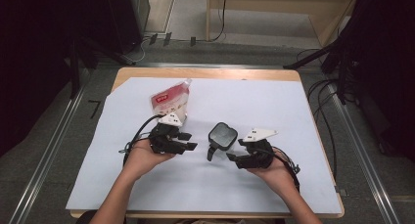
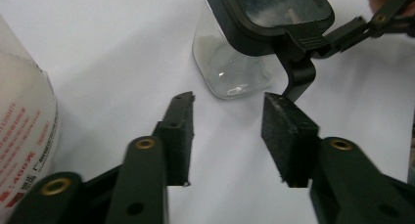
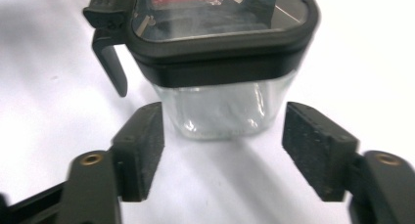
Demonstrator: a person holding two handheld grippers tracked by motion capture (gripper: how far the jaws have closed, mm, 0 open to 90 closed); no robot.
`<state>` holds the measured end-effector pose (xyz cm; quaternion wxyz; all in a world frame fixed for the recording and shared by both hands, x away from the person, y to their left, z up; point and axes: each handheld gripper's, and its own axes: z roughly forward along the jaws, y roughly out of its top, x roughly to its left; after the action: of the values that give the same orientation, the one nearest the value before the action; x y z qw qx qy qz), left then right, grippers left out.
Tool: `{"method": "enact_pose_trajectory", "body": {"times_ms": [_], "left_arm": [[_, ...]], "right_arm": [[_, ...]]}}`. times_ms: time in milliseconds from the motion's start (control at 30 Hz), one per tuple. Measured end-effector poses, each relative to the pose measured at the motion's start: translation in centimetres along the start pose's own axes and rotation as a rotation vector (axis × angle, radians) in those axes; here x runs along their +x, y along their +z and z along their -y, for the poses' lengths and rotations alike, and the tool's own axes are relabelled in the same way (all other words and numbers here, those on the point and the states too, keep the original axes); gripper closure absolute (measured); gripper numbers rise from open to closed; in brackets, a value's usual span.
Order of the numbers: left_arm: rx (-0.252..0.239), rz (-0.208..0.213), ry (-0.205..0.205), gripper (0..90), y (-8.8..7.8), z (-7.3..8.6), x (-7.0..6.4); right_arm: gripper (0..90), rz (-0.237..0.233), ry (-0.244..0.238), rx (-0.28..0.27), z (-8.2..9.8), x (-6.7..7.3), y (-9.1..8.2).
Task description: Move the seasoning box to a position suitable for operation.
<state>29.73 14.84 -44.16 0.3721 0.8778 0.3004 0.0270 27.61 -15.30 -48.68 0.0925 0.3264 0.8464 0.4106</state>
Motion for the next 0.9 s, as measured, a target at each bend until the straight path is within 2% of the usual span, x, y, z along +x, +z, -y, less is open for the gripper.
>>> {"method": "enact_pose_trajectory", "body": {"times_ms": [67, 100, 133, 167, 200, 233, 333, 367, 467, 633, 900], "left_arm": [[-0.013, 0.025, -0.011, 63.3, 0.1, 0.0, 0.0], [-0.013, 0.025, -0.011, 67.0, 0.1, 0.0, 0.0], [-0.003, 0.056, -0.019, 67.0, 0.2, 0.0, 0.1], [0.009, 0.075, -0.015, 74.0, 0.5, 0.0, 0.0], [0.009, 0.075, -0.015, 77.4, 0.5, 0.0, 0.0], [0.008, 0.091, -0.013, 77.4, 0.7, 0.0, -0.1], [0.001, 0.113, -0.022, 89.3, 1.4, -0.1, -0.2], [0.001, 0.117, -0.024, 90.0, 1.6, -0.1, -0.3], [0.016, 0.114, -0.003, 90.0, 2.6, -0.3, -0.6], [0.012, 0.116, -0.002, 90.0, 3.4, -0.4, -0.9], [0.029, 0.117, 0.012, 90.0, 4.2, -0.5, -1.2]], "right_arm": [[42.5, -0.001, 0.017, -0.005, 0.1, -0.2, -0.7], [42.5, -0.001, 0.017, -0.005, 0.1, -0.2, -0.7], [46.0, -0.003, 0.028, -0.015, 0.1, -0.3, -1.0], [58.3, -0.010, 0.050, -0.034, 0.1, -0.7, -1.6], [58.3, -0.010, 0.050, -0.034, 0.1, -0.7, -1.6], [62.7, -0.005, 0.050, -0.040, 0.1, -0.8, -1.8], [81.1, -0.011, 0.069, -0.059, 0.0, -1.1, -2.1], [88.5, -0.010, 0.063, -0.049, 0.0, -1.1, -2.1], [90.0, -0.016, 0.085, -0.023, -0.1, -1.1, -1.8], [90.0, -0.004, 0.093, -0.008, -0.3, -0.9, -1.2], [90.0, -0.005, 0.119, -0.010, -0.4, -1.2, -0.8]]}}
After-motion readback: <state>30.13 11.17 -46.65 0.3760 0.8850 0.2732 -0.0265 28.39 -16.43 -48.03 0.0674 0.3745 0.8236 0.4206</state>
